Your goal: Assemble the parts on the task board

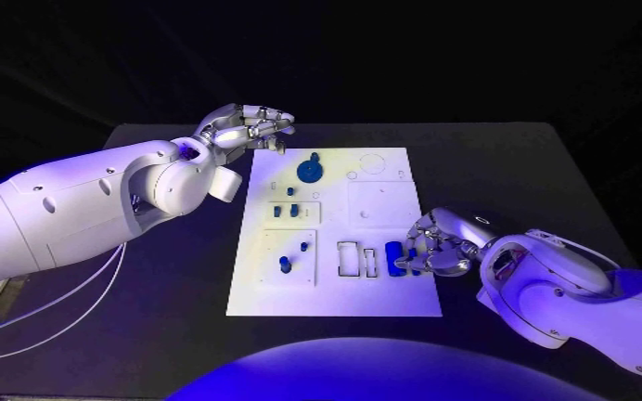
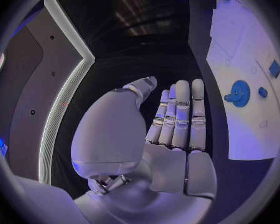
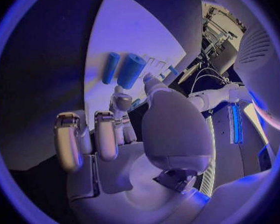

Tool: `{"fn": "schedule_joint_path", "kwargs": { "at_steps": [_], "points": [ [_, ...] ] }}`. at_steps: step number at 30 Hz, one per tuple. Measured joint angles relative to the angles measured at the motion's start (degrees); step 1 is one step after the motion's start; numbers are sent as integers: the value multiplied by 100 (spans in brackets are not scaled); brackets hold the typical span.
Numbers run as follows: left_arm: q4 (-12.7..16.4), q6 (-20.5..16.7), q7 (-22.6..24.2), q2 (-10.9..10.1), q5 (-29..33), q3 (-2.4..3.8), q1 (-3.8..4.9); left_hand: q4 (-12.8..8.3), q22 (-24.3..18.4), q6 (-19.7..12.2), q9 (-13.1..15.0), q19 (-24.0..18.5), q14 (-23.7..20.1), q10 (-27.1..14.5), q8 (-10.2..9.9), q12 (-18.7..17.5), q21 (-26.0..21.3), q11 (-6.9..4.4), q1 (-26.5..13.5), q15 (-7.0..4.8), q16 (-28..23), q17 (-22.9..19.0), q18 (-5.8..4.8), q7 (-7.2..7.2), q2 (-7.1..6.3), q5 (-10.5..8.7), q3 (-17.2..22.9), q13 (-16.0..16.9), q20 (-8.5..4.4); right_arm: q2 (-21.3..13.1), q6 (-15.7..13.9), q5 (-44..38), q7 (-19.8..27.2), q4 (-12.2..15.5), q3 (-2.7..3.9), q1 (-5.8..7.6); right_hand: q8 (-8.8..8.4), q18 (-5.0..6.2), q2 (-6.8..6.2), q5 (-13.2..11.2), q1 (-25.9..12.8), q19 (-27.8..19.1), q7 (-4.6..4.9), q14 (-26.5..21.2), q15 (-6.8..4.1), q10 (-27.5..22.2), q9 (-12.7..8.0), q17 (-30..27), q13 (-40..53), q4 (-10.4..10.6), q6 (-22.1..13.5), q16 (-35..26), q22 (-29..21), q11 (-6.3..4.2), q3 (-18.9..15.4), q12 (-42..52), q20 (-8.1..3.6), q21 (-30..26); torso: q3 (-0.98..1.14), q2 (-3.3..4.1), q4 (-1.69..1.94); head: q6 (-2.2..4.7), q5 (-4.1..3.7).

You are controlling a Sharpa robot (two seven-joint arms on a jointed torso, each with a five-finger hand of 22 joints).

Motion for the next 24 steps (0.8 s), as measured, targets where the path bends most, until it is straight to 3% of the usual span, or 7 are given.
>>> {"fn": "schedule_joint_path", "kwargs": {
  "at_steps": [12,19,24],
  "points": [
    [10,6,-2,-10,1,-1,0,0,-4,0,0,0,0,0,0,0,0,0,0,0,0,-3,0,0,0,0,0,-4,0,341,2,-157,-167,-215,0,-160,23,0,2,0,-3,0,-17,21,-20,184,8,-1,374,37,34,61,-1,-16,-73,479,0,26,1,0,0,-1,19],
    [20,10,-5,-34,1,-1,0,0,-4,0,0,0,0,0,0,0,0,0,0,0,0,-2,0,0,0,0,0,-3,0,522,0,-225,-250,-343,10,-218,50,0,87,5,8,0,-50,0,-40,351,51,-2,688,38,153,139,0,-38,-119,878,1,90,-3,2,1,-1,36],
    [28,13,-8,-42,1,-1,0,0,-4,0,5,0,0,-21,21,21,0,20,-16,0,0,-2,0,0,-16,0,0,-3,0,587,-12,-266,-302,-385,24,-225,90,1,165,174,86,0,-91,9,-74,449,62,-2,954,37,260,172,4,-83,-116,1208,-41,110,-4,2,3,-1,51]
  ]
}}
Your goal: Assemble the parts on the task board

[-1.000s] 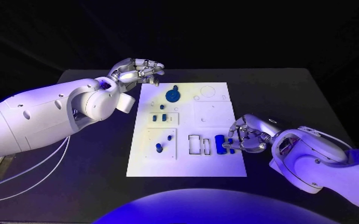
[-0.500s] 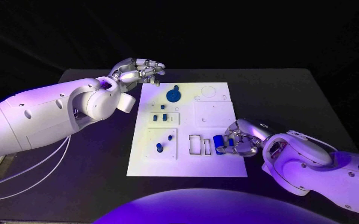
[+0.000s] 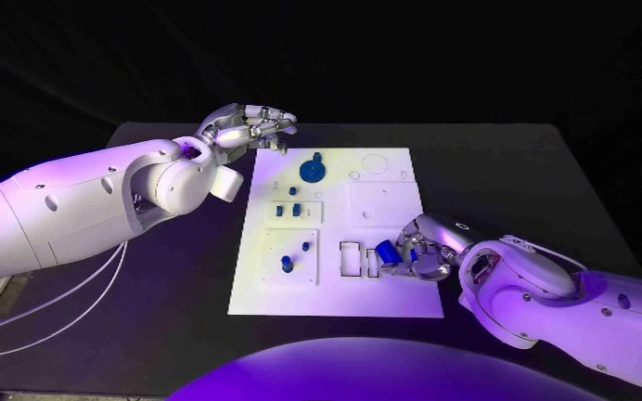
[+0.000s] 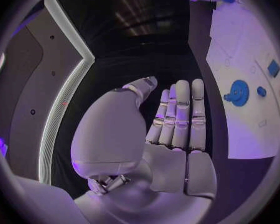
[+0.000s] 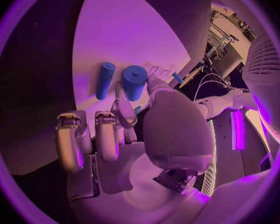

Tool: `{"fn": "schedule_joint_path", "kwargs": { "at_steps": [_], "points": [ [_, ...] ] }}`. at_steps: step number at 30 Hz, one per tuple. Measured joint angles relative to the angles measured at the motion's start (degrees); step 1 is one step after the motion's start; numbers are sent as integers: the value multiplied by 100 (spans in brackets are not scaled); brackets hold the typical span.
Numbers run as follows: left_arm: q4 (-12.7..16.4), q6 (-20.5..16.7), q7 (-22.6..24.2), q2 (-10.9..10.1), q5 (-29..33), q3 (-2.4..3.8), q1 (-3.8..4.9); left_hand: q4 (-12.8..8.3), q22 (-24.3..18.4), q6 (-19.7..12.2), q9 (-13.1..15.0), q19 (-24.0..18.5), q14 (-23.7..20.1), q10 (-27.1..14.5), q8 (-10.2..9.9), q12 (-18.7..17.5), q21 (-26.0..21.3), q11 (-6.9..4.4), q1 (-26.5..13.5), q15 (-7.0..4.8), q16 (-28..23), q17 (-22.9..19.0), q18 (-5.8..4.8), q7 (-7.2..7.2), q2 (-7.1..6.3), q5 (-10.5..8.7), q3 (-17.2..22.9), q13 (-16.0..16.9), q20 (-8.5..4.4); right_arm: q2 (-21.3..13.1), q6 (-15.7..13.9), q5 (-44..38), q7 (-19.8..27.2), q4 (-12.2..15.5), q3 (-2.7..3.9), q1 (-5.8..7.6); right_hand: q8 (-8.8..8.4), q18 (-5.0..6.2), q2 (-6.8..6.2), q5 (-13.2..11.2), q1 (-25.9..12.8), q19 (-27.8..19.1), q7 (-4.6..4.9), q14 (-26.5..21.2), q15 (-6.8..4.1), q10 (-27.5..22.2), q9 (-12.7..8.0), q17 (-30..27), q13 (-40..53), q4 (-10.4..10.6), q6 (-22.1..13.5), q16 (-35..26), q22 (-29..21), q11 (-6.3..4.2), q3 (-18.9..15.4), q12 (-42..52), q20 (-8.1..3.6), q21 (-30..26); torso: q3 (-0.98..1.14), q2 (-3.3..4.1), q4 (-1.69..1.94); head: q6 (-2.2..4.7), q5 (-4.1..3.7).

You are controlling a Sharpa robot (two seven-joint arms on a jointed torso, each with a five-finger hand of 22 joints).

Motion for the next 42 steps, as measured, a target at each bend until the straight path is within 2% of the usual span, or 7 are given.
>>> {"fn": "schedule_joint_path", "kwargs": {
  "at_steps": [5,11,17,20,27,37,42],
  "points": [
    [6,3,-4,-8,0,0,0,0,0,0,0,0,0,0,0,0,0,0,-7,0,0,0,0,0,-7,0,0,0,0,35,-67,-6,-44,-6,4,-7,22,0,16,293,113,-1,-41,9,-32,115,-13,0,234,-17,100,27,0,-44,174,290,-41,29,0,-1,-2,0,5],
    [7,7,-10,-14,0,0,0,0,0,0,0,0,0,0,0,0,0,0,-7,0,0,-5,0,0,-7,0,0,0,0,31,-267,92,-83,20,-6,-25,23,0,10,571,226,0,16,-8,-90,305,-20,-1,401,-35,159,48,-1,-105,448,699,-83,28,1,-5,-7,0,11],
    [4,11,-17,-15,0,0,0,0,1,0,0,0,0,0,0,0,0,0,-6,0,0,-5,0,0,-7,0,0,0,0,-42,-547,312,-82,198,-20,-37,23,0,-52,710,287,0,37,2,-141,418,-20,-1,401,-41,180,70,-1,-151,644,921,-123,28,2,-10,-10,0,-3],
    [0,13,-20,-10,0,0,0,-17,-4,0,-1,0,0,0,0,0,0,0,-6,0,0,-5,0,0,-6,0,17,0,0,-86,-670,433,-73,297,-12,24,23,0,-52,773,287,0,40,2,-141,428,-21,-1,400,-38,183,70,-1,-158,721,954,-123,28,2,-12,-10,0,-13],
    [-3,18,-26,2,0,0,0,-17,-4,0,-1,0,0,0,0,0,0,0,-6,0,0,-5,0,0,-6,0,16,1,0,-42,-839,748,-53,408,3,157,22,0,-59,817,295,0,42,2,-141,441,-26,-1,400,-47,183,70,-2,-169,808,954,-123,28,1,-10,-10,0,-27],
    [-2,27,-32,10,0,-1,0,-17,-4,0,-1,0,0,1,0,0,0,0,-6,0,0,-9,-1,0,-6,0,16,-5,0,329,-788,1195,-19,312,-3,145,22,0,-55,818,290,0,42,2,-140,441,-26,-2,399,-33,175,68,-3,-168,857,954,-122,28,-2,0,3,0,-15],
    [-1,33,-36,12,0,-1,0,-17,-4,0,-1,0,0,1,0,0,0,-1,-6,0,0,-9,0,0,-6,0,16,-4,0,489,-715,1343,-14,202,-4,129,21,0,49,705,34,0,65,2,-140,447,-26,-2,399,-31,186,68,-3,-162,871,953,-122,27,-7,1,3,0,-13]
  ]
}}
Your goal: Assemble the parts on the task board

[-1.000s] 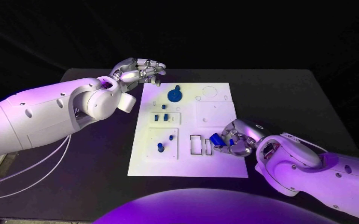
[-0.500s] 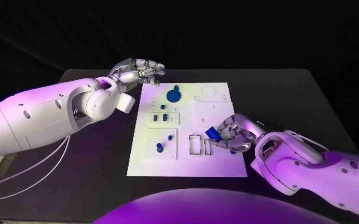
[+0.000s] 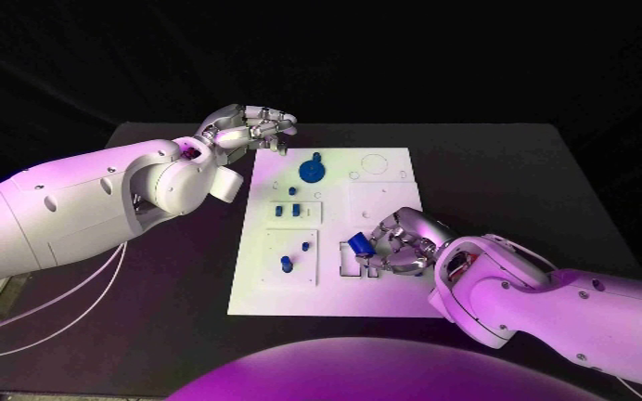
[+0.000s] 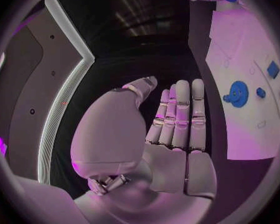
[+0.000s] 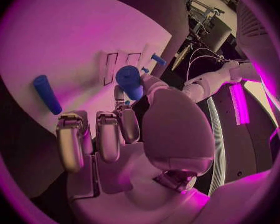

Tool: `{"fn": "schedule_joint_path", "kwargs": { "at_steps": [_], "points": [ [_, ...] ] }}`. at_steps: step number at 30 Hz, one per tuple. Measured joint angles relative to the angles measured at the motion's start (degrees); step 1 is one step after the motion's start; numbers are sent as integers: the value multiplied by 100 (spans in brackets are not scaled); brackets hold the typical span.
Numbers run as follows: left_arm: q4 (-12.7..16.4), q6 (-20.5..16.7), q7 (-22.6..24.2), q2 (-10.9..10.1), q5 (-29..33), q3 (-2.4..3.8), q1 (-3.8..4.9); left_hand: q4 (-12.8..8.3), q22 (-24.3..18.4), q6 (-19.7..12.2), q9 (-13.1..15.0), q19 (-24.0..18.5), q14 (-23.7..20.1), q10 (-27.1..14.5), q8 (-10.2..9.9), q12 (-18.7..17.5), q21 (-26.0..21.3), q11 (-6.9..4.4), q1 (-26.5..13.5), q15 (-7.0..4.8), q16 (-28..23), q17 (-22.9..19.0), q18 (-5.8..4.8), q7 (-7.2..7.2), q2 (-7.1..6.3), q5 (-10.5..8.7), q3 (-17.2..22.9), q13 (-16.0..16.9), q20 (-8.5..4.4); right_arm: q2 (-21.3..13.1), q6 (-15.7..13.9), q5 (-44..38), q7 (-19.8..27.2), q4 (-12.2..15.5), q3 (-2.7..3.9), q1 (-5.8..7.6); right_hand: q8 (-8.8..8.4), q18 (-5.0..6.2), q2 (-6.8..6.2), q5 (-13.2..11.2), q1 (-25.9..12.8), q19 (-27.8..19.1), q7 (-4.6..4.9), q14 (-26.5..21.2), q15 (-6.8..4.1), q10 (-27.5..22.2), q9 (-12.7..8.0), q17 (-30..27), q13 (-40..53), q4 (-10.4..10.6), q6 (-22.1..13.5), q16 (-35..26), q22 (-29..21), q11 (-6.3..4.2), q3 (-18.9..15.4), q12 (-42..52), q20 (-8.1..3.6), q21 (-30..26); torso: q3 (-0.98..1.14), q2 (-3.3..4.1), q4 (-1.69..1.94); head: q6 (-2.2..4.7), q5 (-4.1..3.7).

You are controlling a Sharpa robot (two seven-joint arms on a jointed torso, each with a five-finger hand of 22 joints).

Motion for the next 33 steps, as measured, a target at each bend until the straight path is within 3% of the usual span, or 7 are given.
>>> {"fn": "schedule_joint_path", "kwargs": {
  "at_steps": [7,9,12,16,27,30,33],
  "points": [
    [3,11,-4,2,0,0,0,0,0,0,0,0,0,0,0,0,0,0,0,0,0,0,0,0,0,0,0,0,0,115,114,126,-5,-122,0,-8,71,0,-36,-204,-433,0,35,0,0,20,14,0,0,35,37,0,0,20,51,43,0,-1,0,0,1,0,18],
    [3,14,-5,2,0,0,0,0,0,0,0,0,0,0,0,0,0,0,0,0,0,0,0,0,0,0,0,0,0,142,157,148,-14,-146,0,-9,93,0,-70,-261,-509,0,33,0,0,20,178,0,0,21,58,0,-1,20,32,43,0,-3,1,0,-2,0,23],
    [2,18,-7,2,0,0,0,0,0,0,-1,0,0,0,0,0,0,0,0,0,0,0,0,0,0,0,0,0,0,160,209,170,-22,-162,0,-12,115,0,-72,-328,-617,0,7,0,0,21,225,0,-1,25,118,0,-1,20,-63,43,0,-4,4,0,-5,0,34],
    [1,21,-8,2,0,0,0,0,0,0,-1,0,0,0,0,0,0,0,0,0,0,1,0,0,0,0,0,1,0,172,270,189,-29,-170,0,-15,115,0,-92,-390,-637,0,-50,0,0,21,231,0,-1,25,201,0,-1,21,-123,43,0,-4,7,-1,-8,0,41],
    [-3,27,-12,3,0,0,0,0,1,0,-1,0,0,0,0,0,0,0,0,0,0,1,0,0,0,0,0,1,0,202,371,201,-43,-176,-1,-21,115,0,-64,-391,-666,0,-77,0,1,20,231,-1,-2,26,229,21,-1,21,-124,72,1,-4,9,-5,-13,0,51],
    [-3,28,-13,5,0,0,0,0,1,0,-1,0,0,0,0,0,0,0,0,0,0,1,0,0,0,0,0,1,0,222,379,198,-48,-210,-1,-22,115,0,-47,-471,-741,0,-154,0,1,21,237,-1,-2,32,306,21,-2,21,-239,72,1,-4,9,-5,-13,0,51],
    [-3,29,-14,5,0,0,0,0,1,0,-1,0,0,0,0,0,0,0,0,0,0,1,0,0,0,0,0,1,0,256,382,185,-54,-261,-1,-23,116,0,-11,-752,-868,0,-233,0,1,21,287,-1,-2,38,386,21,-2,20,-474,72,1,-4,8,-5,-12,0,42]
  ]
}}
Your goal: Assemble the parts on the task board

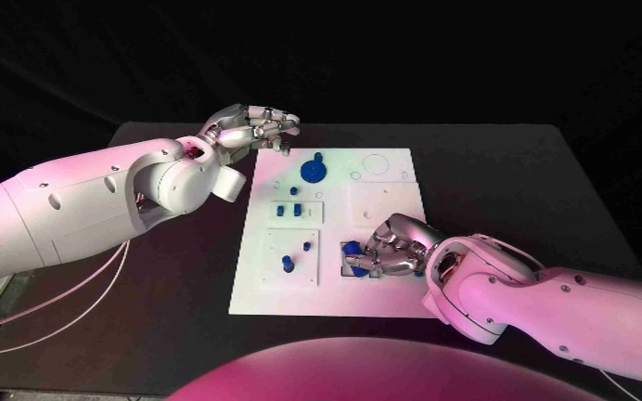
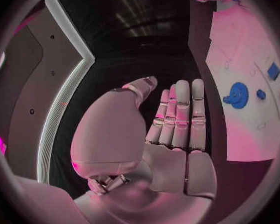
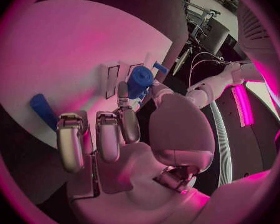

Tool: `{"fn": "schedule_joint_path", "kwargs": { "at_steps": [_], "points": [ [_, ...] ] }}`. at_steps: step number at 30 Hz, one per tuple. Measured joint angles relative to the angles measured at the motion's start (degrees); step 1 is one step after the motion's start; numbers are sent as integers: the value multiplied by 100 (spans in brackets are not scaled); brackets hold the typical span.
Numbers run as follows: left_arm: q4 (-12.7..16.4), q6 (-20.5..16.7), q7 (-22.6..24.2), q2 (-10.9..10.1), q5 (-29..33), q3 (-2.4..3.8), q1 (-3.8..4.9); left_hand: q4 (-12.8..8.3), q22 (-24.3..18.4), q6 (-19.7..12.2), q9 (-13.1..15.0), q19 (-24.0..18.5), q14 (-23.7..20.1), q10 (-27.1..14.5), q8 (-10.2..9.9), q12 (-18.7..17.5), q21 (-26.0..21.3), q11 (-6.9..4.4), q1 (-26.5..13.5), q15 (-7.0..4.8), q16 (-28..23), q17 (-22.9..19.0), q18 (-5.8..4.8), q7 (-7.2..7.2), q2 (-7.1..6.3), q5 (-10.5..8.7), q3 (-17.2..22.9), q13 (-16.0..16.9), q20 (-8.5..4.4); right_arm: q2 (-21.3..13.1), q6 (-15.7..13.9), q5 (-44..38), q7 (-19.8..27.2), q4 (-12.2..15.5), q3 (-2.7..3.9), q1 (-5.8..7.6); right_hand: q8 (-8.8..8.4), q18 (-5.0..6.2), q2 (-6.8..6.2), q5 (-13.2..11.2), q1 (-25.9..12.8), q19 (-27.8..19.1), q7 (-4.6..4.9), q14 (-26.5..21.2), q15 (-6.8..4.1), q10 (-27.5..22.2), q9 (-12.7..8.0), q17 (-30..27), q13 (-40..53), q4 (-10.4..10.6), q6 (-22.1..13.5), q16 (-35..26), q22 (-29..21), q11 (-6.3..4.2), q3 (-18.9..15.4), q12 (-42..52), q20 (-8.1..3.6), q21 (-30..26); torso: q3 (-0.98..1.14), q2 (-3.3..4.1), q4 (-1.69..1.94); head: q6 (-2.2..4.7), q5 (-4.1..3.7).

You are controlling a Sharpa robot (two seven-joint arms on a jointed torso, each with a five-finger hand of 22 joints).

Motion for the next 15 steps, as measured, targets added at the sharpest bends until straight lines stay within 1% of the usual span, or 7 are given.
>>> {"fn": "schedule_joint_path", "kwargs": {
  "at_steps": [2,5,6,7,10,11,15],
  "points": [
    [0,0,-1,0,0,0,0,0,0,0,0,0,0,0,0,0,0,0,0,0,0,0,0,0,0,0,0,0,0,22,1,-10,-6,-34,0,0,4,0,10,-244,-113,0,-25,0,0,0,26,0,0,10,26,0,2,0,-213,-23,0,0,-1,1,2,0,-2],
    [0,1,-2,-2,0,0,0,0,0,0,0,0,0,0,0,0,0,0,0,0,0,0,0,0,0,0,0,0,0,49,3,-31,-13,-69,0,0,-17,0,-11,-363,-277,0,1,0,0,-1,43,0,0,16,-1,0,5,0,-561,-68,0,0,-1,3,5,0,-2],
    [0,1,-3,-2,0,0,0,0,0,0,0,0,0,0,0,0,0,0,0,0,0,0,0,0,0,0,0,0,0,57,4,-39,-15,-75,0,0,-17,0,30,-348,-316,0,3,0,0,0,46,0,0,16,-3,0,5,0,-717,-73,0,0,-1,3,7,0,-2],
    [0,1,-3,-3,0,0,0,0,0,0,0,0,0,0,0,0,0,0,0,0,0,0,0,0,0,0,0,0,0,64,4,-48,-16,-78,0,0,-17,0,99,-236,-382,0,3,0,0,-1,67,0,0,14,-4,0,5,0,-1009,-96,0,0,-1,4,7,0,-3],
    [1,1,-5,-5,0,0,0,-18,-3,0,0,0,0,-20,27,0,0,-20,0,0,0,-6,0,0,0,0,18,-6,0,78,7,-78,-16,-81,0,0,-17,0,161,-158,-441,0,7,0,0,-1,102,0,-1,20,-37,0,5,0,-1502,-155,0,0,-1,4,6,0,0],
    [1,1,-5,-6,0,0,0,-24,-5,0,0,0,0,-22,27,0,0,-21,0,0,0,-8,0,0,0,0,24,-7,0,80,8,-87,-16,-80,0,0,-17,0,282,-47,-454,0,-1,0,0,-1,116,0,-1,15,-45,0,5,0,-1664,-155,0,0,-1,4,5,0,1],
    [1,1,-7,-7,0,0,0,-24,-5,0,0,0,0,-21,27,0,0,-21,0,0,0,-8,0,0,0,0,24,-7,0,66,12,-129,-15,-45,2,0,-17,0,368,86,-432,0,0,0,0,-1,134,0,-1,11,-45,0,4,0,-1871,-155,0,0,1,4,3,0,8]
  ]
}}
